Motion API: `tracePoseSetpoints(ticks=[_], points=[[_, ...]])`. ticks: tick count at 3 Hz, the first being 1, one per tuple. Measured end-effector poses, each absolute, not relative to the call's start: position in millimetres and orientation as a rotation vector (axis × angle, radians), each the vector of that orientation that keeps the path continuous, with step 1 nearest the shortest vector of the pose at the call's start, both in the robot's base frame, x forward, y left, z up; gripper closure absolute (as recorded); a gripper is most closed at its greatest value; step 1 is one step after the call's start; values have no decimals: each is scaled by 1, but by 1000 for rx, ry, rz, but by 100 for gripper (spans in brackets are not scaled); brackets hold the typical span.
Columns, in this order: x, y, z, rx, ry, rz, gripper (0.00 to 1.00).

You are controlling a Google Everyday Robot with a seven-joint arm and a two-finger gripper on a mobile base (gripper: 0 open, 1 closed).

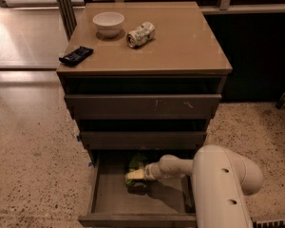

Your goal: Pick green rice chip bag from bottom drawer and place on counter

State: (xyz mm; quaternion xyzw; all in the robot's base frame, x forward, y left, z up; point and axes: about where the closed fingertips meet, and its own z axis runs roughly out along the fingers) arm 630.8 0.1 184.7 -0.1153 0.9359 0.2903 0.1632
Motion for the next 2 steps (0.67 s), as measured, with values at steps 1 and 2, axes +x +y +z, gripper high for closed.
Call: tracePoseSetpoints(ticks=[1,2], points=[[635,5,173,-320,2681,812,0],[638,12,159,-314,2691,808,0]])
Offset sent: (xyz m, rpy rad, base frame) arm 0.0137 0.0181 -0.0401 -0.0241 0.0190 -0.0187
